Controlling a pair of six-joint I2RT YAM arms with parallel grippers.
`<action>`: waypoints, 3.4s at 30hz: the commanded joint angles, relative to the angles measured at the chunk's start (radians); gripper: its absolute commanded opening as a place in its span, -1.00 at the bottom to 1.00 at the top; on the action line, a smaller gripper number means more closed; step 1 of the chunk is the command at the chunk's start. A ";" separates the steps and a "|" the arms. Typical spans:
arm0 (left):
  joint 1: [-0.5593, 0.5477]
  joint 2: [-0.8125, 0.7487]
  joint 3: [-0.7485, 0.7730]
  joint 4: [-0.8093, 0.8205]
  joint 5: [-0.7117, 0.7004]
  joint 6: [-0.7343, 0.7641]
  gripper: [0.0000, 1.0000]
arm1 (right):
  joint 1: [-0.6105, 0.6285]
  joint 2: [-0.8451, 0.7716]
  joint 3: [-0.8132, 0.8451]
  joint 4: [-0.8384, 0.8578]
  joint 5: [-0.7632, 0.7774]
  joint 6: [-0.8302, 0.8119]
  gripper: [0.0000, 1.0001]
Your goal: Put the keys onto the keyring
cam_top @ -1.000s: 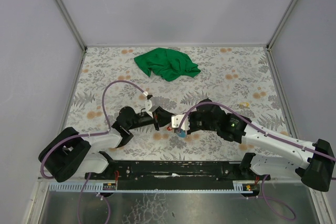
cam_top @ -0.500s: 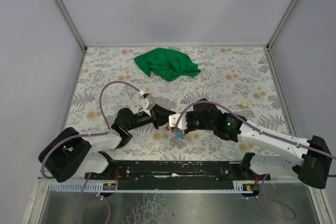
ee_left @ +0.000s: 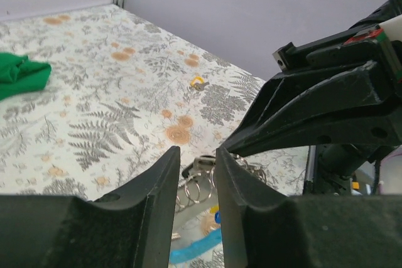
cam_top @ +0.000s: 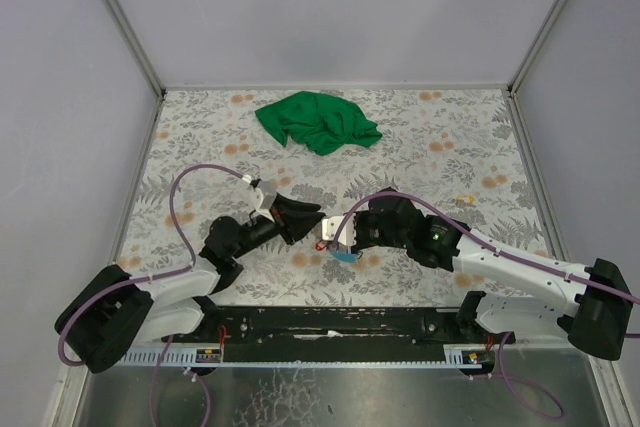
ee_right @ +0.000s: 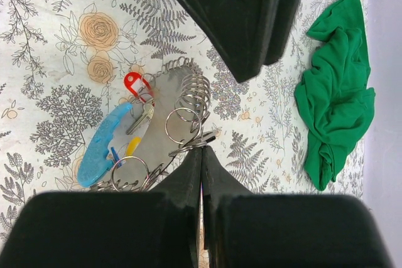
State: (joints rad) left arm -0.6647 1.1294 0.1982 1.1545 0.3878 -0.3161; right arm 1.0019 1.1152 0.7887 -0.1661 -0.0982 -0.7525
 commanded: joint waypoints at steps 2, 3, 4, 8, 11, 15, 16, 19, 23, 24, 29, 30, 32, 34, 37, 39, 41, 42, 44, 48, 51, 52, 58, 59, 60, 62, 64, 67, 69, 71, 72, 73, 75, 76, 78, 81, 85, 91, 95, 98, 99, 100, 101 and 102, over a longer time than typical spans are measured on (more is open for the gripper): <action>0.009 -0.051 -0.047 -0.037 -0.041 -0.145 -0.41 | 0.004 -0.024 0.008 0.056 0.008 -0.008 -1.00; 0.008 -0.059 -0.049 -0.054 -0.036 -0.167 -0.41 | 0.003 -0.025 0.006 0.057 0.006 -0.008 -1.00; 0.008 -0.066 -0.051 -0.068 -0.032 -0.187 -0.41 | 0.004 -0.027 0.005 0.060 0.005 -0.008 -1.00; 0.009 -0.078 -0.052 -0.101 -0.020 -0.266 -0.41 | 0.004 -0.028 0.003 0.070 0.005 -0.010 -1.00; 0.008 -0.062 -0.046 -0.098 -0.005 -0.314 -0.41 | 0.004 -0.030 0.003 0.076 0.004 -0.011 -1.00; 0.008 -0.016 -0.033 -0.076 0.008 -0.369 -0.41 | 0.003 -0.029 0.007 0.084 0.001 -0.010 -1.00; 0.008 -0.006 -0.034 -0.066 0.003 -0.384 -0.41 | 0.004 -0.029 0.009 0.085 0.000 -0.010 -1.00; 0.008 0.018 -0.036 -0.045 0.000 -0.416 -0.41 | 0.004 -0.029 0.016 0.085 -0.003 -0.008 -1.00; 0.009 0.032 -0.035 -0.046 0.002 -0.445 -0.39 | 0.003 -0.028 0.020 0.089 -0.003 -0.005 -1.00; 0.008 0.033 -0.038 -0.045 -0.001 -0.455 -0.38 | 0.004 -0.028 0.020 0.090 -0.003 -0.006 -1.00; 0.008 0.026 -0.057 -0.056 -0.035 -0.490 -0.33 | 0.003 -0.015 0.018 0.104 0.007 -0.002 -1.00; 0.008 0.026 -0.057 -0.065 -0.039 -0.492 -0.33 | 0.003 -0.012 0.020 0.108 0.010 -0.002 -1.00; 0.008 0.028 -0.057 -0.083 -0.043 -0.503 -0.32 | 0.004 -0.004 0.022 0.115 0.014 -0.001 -1.00; 0.008 0.036 -0.060 -0.083 -0.043 -0.520 -0.31 | 0.004 0.003 0.025 0.121 0.017 -0.004 -1.00; 0.008 0.044 -0.063 -0.071 -0.046 -0.535 -0.29 | 0.004 0.018 0.031 0.138 0.036 -0.005 -1.00; 0.009 0.029 -0.065 -0.086 -0.073 -0.530 -0.28 | 0.004 0.036 0.045 0.152 0.053 -0.004 -1.00; 0.010 0.004 -0.065 -0.125 -0.109 -0.513 -0.27 | 0.004 0.064 0.067 0.167 0.073 -0.004 -1.00; 0.012 -0.010 -0.064 -0.157 -0.126 -0.501 -0.27 | 0.004 0.090 0.080 0.174 0.089 -0.004 -1.00; 0.020 -0.052 -0.060 -0.229 -0.161 -0.471 -0.25 | 0.001 0.138 0.113 0.191 0.123 -0.005 -1.00; 0.042 -0.164 -0.062 -0.372 -0.236 -0.410 -0.19 | -0.025 0.244 0.199 0.222 0.191 0.015 -1.00; 0.050 -0.275 -0.062 -0.497 -0.317 -0.364 -0.11 | -0.079 0.310 0.259 0.269 0.206 0.072 -1.00; 0.052 -0.307 -0.062 -0.537 -0.347 -0.349 -0.08 | -0.098 0.330 0.276 0.284 0.205 0.102 -1.00; 0.053 -0.417 -0.057 -0.679 -0.461 -0.305 0.13 | -0.185 0.408 0.305 0.312 0.240 0.272 -1.00; 0.052 -0.424 -0.056 -0.691 -0.471 -0.303 0.15 | -0.192 0.413 0.295 0.305 0.251 0.294 -1.00; 0.053 -0.428 -0.054 -0.702 -0.478 -0.301 0.18 | -0.196 0.417 0.279 0.300 0.262 0.314 -1.00; 0.052 -0.433 -0.050 -0.718 -0.490 -0.301 0.26 | -0.203 0.415 0.235 0.294 0.286 0.363 -1.00; 0.053 -0.433 -0.043 -0.735 -0.494 -0.301 0.35 | -0.210 0.407 0.182 0.288 0.306 0.429 -1.00; 0.053 -0.431 -0.030 -0.762 -0.500 -0.301 0.50 | -0.215 0.389 0.093 0.296 0.348 0.545 -1.00; 0.053 -0.433 -0.023 -0.779 -0.504 -0.305 0.57 | -0.216 0.382 0.041 0.295 0.355 0.621 -1.00; 0.053 -0.439 -0.014 -0.801 -0.510 -0.311 0.67 | -0.217 0.380 0.002 0.287 0.365 0.697 -1.00; 0.053 -0.445 -0.007 -0.817 -0.515 -0.314 0.75 | -0.217 0.380 -0.016 0.283 0.372 0.733 -1.00; 0.052 -0.453 0.003 -0.834 -0.523 -0.316 0.95 | -0.217 0.380 -0.033 0.277 0.380 0.777 -1.00; 0.053 -0.471 0.022 -0.880 -0.538 -0.318 1.00 | -0.216 0.380 -0.054 0.267 0.395 0.841 -1.00; 0.053 -0.482 0.033 -0.913 -0.545 -0.320 1.00 | -0.217 0.380 -0.064 0.263 0.404 0.866 -0.98; 0.052 -0.508 0.057 -0.969 -0.567 -0.325 1.00 | -0.217 0.379 -0.082 0.259 0.417 0.905 -0.89; 0.053 -0.552 0.092 -1.035 -0.594 -0.329 1.00 | -0.217 0.371 -0.098 0.245 0.418 0.957 -0.71; 0.052 -0.602 0.136 -1.113 -0.629 -0.336 1.00 | -0.217 0.305 -0.126 0.226 0.454 1.002 -0.04; 0.053 -0.616 0.278 -1.269 -0.689 -0.313 1.00 | -0.217 0.111 -0.152 0.171 0.530 0.995 0.98; 0.053 -0.581 0.403 -1.353 -0.681 -0.248 1.00 | -0.217 -0.027 -0.148 0.166 0.741 1.058 0.98; 0.053 -0.557 0.469 -1.369 -0.684 -0.232 1.00 | -0.217 -0.113 -0.129 0.119 0.842 1.066 0.98; 0.052 -0.550 0.487 -1.371 -0.691 -0.236 1.00 | -0.217 -0.140 -0.134 0.123 0.839 1.029 0.98; 0.053 -0.545 0.502 -1.379 -0.704 -0.247 1.00 | -0.217 -0.169 -0.144 0.130 0.835 0.990 0.97; 0.053 -0.538 0.517 -1.388 -0.719 -0.253 1.00 | -0.217 -0.195 -0.153 0.133 0.824 0.951 0.97; 0.052 -0.534 0.527 -1.392 -0.728 -0.249 1.00 | -0.217 -0.227 -0.158 0.131 0.810 0.917 0.98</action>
State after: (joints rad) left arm -0.6189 0.5770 0.6697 -0.1799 -0.2832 -0.5873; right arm 0.7895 0.9787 0.6308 -0.0322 0.6312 0.2588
